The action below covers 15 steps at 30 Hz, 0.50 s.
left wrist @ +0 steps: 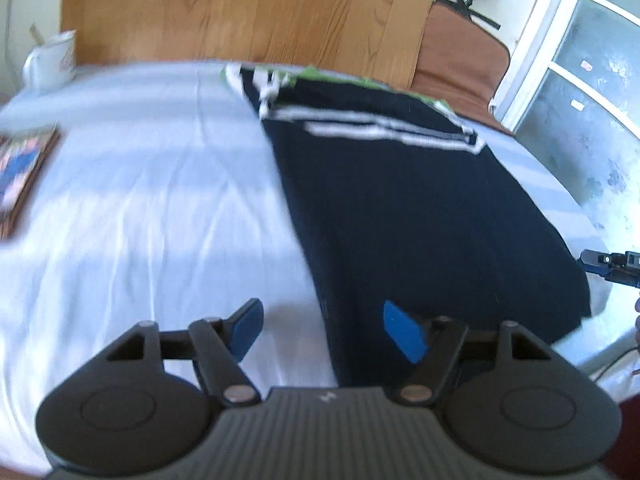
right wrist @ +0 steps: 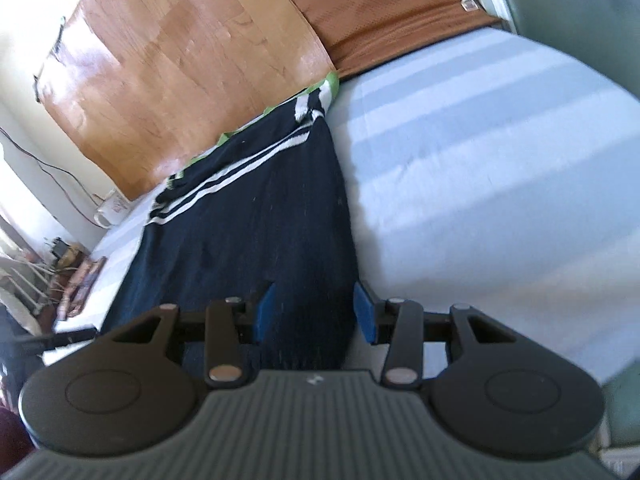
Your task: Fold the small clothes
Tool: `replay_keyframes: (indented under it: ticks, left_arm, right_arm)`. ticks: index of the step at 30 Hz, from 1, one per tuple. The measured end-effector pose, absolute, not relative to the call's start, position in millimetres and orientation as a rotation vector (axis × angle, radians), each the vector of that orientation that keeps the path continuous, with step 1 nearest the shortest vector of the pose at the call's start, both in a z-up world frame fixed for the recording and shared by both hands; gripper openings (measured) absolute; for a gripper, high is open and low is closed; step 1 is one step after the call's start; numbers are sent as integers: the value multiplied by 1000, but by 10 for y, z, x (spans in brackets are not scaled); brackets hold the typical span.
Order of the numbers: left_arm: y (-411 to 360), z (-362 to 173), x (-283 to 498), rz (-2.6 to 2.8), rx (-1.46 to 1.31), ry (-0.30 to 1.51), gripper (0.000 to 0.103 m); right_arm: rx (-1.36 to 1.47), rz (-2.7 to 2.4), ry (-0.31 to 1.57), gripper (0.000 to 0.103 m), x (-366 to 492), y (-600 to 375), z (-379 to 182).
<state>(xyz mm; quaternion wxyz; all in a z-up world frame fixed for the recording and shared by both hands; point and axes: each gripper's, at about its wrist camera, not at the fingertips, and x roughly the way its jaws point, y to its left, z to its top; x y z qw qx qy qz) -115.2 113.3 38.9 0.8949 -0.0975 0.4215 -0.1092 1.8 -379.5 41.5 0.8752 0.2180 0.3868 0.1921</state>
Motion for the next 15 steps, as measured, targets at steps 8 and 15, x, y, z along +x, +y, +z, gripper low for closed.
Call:
replay_keyframes:
  ticks: [8,15]
  left_arm:
    - [969,389,-1517,-198,-216,917,72]
    - [996,253,-1525,-210,-361,979,73]
  right_arm:
    - [566,456,818,47,-227,-4035,262]
    - [599,548,825,47,-192,-3984,161]
